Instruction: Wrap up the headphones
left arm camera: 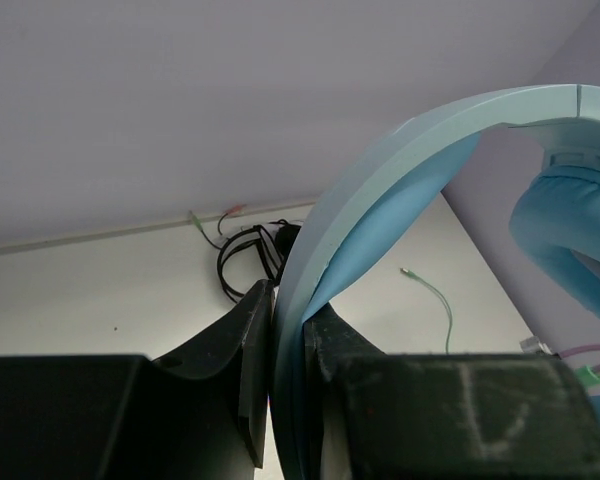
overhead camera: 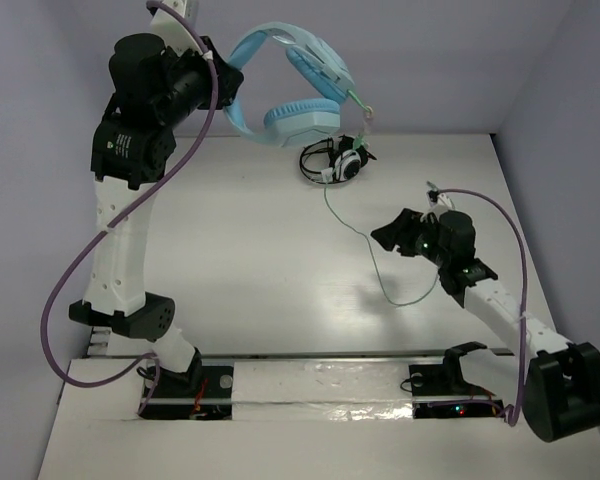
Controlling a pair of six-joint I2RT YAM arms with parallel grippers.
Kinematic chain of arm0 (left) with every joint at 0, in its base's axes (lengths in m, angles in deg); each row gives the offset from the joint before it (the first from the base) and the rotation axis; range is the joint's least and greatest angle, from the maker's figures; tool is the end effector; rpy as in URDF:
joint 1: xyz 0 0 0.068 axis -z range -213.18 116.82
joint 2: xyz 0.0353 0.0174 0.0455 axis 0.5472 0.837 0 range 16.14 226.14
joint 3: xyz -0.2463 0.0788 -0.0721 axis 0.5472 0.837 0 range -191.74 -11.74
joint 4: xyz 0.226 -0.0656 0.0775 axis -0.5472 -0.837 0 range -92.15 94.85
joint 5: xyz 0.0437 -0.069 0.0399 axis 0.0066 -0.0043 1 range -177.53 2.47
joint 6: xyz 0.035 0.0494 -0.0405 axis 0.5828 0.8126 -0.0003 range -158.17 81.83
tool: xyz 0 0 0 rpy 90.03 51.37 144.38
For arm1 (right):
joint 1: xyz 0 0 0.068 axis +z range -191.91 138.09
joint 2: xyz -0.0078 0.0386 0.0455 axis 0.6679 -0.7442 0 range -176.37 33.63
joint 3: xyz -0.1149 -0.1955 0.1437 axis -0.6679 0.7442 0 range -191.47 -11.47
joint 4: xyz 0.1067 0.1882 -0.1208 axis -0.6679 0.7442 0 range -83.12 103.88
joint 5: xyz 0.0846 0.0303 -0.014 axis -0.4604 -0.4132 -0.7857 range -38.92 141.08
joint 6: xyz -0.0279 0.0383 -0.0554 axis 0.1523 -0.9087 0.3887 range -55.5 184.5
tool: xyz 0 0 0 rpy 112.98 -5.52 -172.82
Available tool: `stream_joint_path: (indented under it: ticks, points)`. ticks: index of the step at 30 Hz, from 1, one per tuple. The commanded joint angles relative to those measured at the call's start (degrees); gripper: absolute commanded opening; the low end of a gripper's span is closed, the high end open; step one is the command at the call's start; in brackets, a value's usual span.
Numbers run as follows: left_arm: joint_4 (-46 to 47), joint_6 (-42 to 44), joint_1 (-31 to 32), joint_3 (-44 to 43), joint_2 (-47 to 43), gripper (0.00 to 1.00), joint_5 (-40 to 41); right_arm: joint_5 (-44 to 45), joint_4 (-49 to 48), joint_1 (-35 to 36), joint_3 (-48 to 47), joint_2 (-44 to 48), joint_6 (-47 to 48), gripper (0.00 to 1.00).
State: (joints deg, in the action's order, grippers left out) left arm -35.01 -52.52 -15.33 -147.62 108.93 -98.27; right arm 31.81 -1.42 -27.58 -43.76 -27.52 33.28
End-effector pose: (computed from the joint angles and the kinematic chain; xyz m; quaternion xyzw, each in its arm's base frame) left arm 0.2757 -0.1006 0.5814 0.0889 0.6815 -0.2623 0.6774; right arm 0.2356 0.0808 0.2360 0.0247 0.8155 0.3442 0.4645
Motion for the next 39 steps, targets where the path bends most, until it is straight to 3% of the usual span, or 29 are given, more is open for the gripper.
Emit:
stream_joint_path:
  ticks: [1, 3, 6, 7, 9, 10, 11, 13, 14, 17, 23, 33, 36, 37, 39]
  points:
    - [6.72, -2.79, -1.49, -0.53, -2.36, 0.00, -0.68, 0.20, -3.56, 0.53, 4.49, 5.58, -4.80, 0.68]
    - [6.72, -2.88, -1.50, -0.53, -1.74, 0.00, -0.95, -0.68, -6.82, 1.05, 6.97, 10.75, -7.26, 0.59]
    - [7.77, -3.31, -1.50, 0.78, -1.56, 0.00, -1.21, -1.38, -4.90, 1.05, 7.25, 13.59, -6.58, 0.21]
    - [8.12, -3.40, -1.50, 1.48, -1.56, 0.00, -1.38, -1.65, -3.93, 1.05, 6.55, 13.42, -6.31, 0.14]
    - [8.74, -3.93, -1.50, 1.75, -1.65, 0.00, -1.82, -2.00, -1.47, 2.89, 4.26, 12.20, -4.82, 0.23]
    - [8.83, -4.02, -1.50, 1.75, -1.65, 0.00, -2.00, -1.31, -0.77, 3.60, 3.65, 10.88, -4.20, 0.42]
    - [8.92, -4.02, -1.50, 1.84, -1.65, 0.00, -2.18, 0.27, 0.98, 4.99, 2.34, 10.18, -3.68, 0.53]
    - [8.83, -4.02, -1.50, 1.84, -1.74, 0.00, -2.09, 4.58, 2.14, 5.01, 1.71, 8.86, -3.23, 0.72]
    - [8.66, -3.93, -1.50, 1.84, -1.91, 0.00, -2.00, 5.20, 1.71, 5.01, 1.79, 7.72, -3.23, 0.75]
    - [8.74, -3.93, -1.50, 2.80, -2.35, 0.00, -2.00, 5.39, -0.48, 5.01, 1.97, 3.78, -3.23, 0.76]
    - [8.74, -3.84, -1.50, 3.51, -2.35, 0.00, -1.30, 4.14, -3.65, 8.43, 0.83, -5.38, -3.05, 0.68]
    - [9.53, -4.46, -1.50, 3.25, -2.18, 0.00, -1.48, 5.29, -9.37, 8.44, 2.67, -10.57, -4.90, 0.58]
    - [9.53, -4.28, -1.50, 3.42, -2.09, 0.00, 0.02, 6.16, -8.50, 8.44, 2.67, -9.09, -5.25, 0.45]
    - [9.53, -4.28, -1.50, 3.51, -2.00, 0.00, 0.54, 6.43, -7.97, 8.96, 2.67, -8.38, -5.25, 0.26]
    - [10.06, -4.37, -1.50, 4.56, -1.83, 0.00, 1.77, 6.70, -5.95, 8.96, 2.33, -6.80, -5.16, 0.02]
